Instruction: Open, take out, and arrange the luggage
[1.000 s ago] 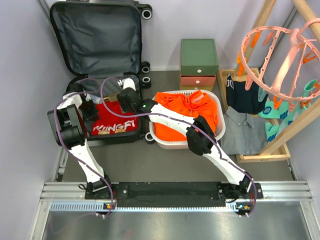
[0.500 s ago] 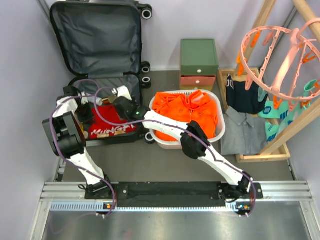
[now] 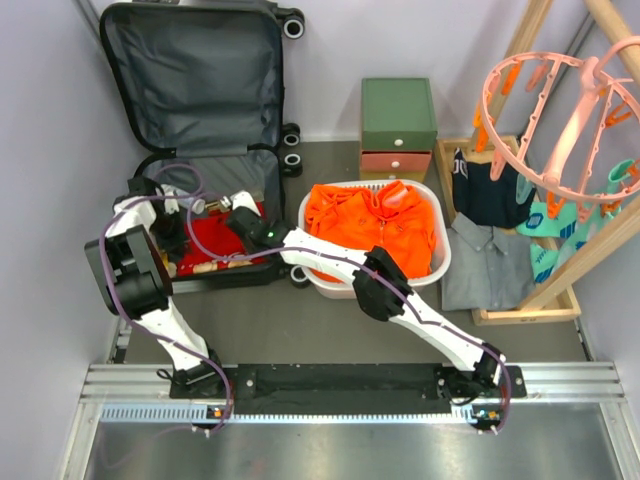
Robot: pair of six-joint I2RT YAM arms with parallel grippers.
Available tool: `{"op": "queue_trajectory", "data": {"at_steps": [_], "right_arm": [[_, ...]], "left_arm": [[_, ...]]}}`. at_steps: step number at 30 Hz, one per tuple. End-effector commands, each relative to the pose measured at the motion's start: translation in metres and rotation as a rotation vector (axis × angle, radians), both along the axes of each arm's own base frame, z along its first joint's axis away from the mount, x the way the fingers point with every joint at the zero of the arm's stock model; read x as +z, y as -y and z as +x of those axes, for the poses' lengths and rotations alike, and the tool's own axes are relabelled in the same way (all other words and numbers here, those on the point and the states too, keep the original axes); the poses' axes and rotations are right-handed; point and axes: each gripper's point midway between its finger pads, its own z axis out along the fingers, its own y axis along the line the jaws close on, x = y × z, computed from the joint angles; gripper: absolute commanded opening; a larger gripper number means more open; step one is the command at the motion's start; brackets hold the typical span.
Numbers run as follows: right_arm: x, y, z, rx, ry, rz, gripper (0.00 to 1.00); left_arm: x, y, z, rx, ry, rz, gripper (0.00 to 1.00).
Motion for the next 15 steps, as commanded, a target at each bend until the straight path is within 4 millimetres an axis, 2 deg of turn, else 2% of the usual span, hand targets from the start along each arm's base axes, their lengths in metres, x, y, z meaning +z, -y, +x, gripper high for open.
{"op": "queue_trajectory", "data": {"at_steps": [1,3,6,10,11,13,14,15], "right_arm": [[-0.042,-0.001,-0.031,0.117,-0.11,-0.075,0.14],[-0.028,-0.003,-0.028,0.114,-0.084,-0.053,0.0],[-0.005,-0.008,-0.024,0.12,-0.044,-0.003,0.0],[0.04,-0.016,-0.017,0.136,-0.014,0.085,0.0],[0.065,-0.018,-0.011,0.133,0.007,0.139,0.0],[0.09,-0.019,-0.008,0.138,0.006,0.21,0.0],[0.121,-0.018,-0.002,0.132,0.035,0.272,0.0],[0.131,-0.017,0.0,0.132,0.043,0.294,0.0]], "left_arm": [[0.019,-0.011,-0.003,-0.008,0.035,0.053,0.0],[0.02,-0.014,-0.002,-0.016,0.048,0.069,0.0],[0.019,-0.012,-0.001,-0.023,0.049,0.06,0.0],[0.028,-0.007,0.005,-0.027,0.07,0.02,0.0],[0.039,-0.008,0.012,-0.031,0.097,0.019,0.0],[0.052,-0.001,0.017,-0.047,0.124,-0.019,0.0],[0.062,0.0,0.022,-0.055,0.148,-0.022,0.0],[0.065,0.002,0.021,-0.061,0.146,-0.031,0.0]]}}
